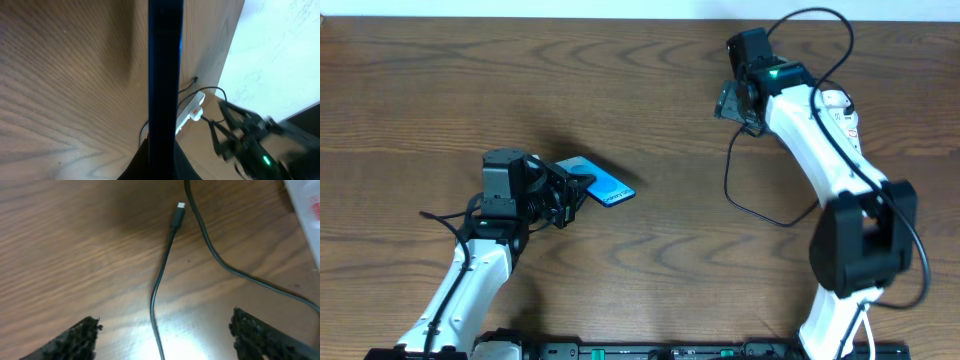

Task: Plug charger to phone and switch on socket
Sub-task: 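Reach the right gripper to the black cable and grasp its USB-C plug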

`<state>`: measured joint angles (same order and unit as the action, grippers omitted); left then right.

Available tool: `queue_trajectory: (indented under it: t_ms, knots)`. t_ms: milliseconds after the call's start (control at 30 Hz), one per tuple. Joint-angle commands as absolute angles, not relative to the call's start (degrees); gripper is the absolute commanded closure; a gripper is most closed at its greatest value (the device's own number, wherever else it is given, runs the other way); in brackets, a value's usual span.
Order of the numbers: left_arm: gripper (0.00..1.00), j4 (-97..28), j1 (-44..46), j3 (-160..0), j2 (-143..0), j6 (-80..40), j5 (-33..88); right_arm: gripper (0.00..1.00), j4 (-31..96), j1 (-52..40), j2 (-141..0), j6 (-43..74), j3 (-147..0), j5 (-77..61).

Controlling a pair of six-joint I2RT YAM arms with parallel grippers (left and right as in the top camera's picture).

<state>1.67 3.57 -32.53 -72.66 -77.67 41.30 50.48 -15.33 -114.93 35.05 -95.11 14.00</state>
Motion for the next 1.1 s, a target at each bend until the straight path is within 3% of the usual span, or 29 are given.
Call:
queue_trajectory:
  t_ms: [0, 267, 333, 367, 400, 433, 533, 633, 700, 733, 867, 967, 1000, 1067]
  knots:
    - [0.93, 2.2, 3.44, -33.17, -72.62, -76.49, 44.01, 0.27, 48.29, -14.66, -120.27, 34.65, -96.36, 15.11]
    - [0.93, 2.17, 3.44, -33.17, -72.62, -76.49, 44.6, 0.57, 39.38, -14.66, -131.22, 34.63, -96.33, 20.45]
    - [0.93, 2.17, 3.44, -33.17, -72.62, -76.49, 44.6, 0.69, 40.49, -14.68, -131.52, 34.63, -96.31, 19.25]
    - [0.93, 2.2, 3.44, -33.17, -72.62, -76.49, 44.6, 0.87, 42.22, -14.87, -131.41, 34.41, -96.33, 16.36]
    - [0.93, 2.17, 3.44, -33.17, -72.62, -76.49, 44.58, 0.96, 43.77, -15.14, -131.15, 31.79, -96.33, 12.62]
    - [0.92, 2.17, 3.44, -33.17, -72.62, -76.49, 44.6, 0.99, 44.99, -15.44, -131.02, 28.49, -96.33, 8.54]
    - [0.93, 2.2, 3.44, -33.17, -72.62, -76.51, 44.58, 0.99, 52.62, -16.88, -130.87, 10.98, -96.33, -7.77]
    - [0.93, 2.2, 3.44, -33.17, -72.62, -76.49, 44.58, 0.96, 61.39, -18.59, -130.87, 1.98, -96.16, -6.76]
    - [0.92, 2.2, 3.44, -33.17, -72.62, -76.49, 44.47, 0.85, 63.77, -19.79, -130.87, 2.09, -95.92, 0.32]
    - [0.92, 2.2, 3.44, -33.17, -72.62, -76.51, 44.36, 0.75, 63.61, -20.47, -130.87, 2.22, -95.92, 3.64]
    - [0.92, 2.2, 3.44, -33.17, -72.62, -76.51, 44.49, 0.59, 59.46, -21.26, -130.87, 7.51, -95.92, 7.09]
    - [0.92, 2.17, 3.44, -33.17, -72.62, -76.49, 44.62, 0.42, 57.41, -21.32, -130.87, 9.41, -95.9, 7.16]
    - [0.93, 2.17, 3.44, -33.17, -72.62, -76.49, 44.62, 0.39, 56.97, -21.32, -130.89, 9.41, -95.88, 7.18]
    - [0.92, 2.17, 3.44, -33.17, -72.62, -76.49, 44.6, 0.44, 56.53, -21.32, -130.89, 9.41, -95.88, 7.18]
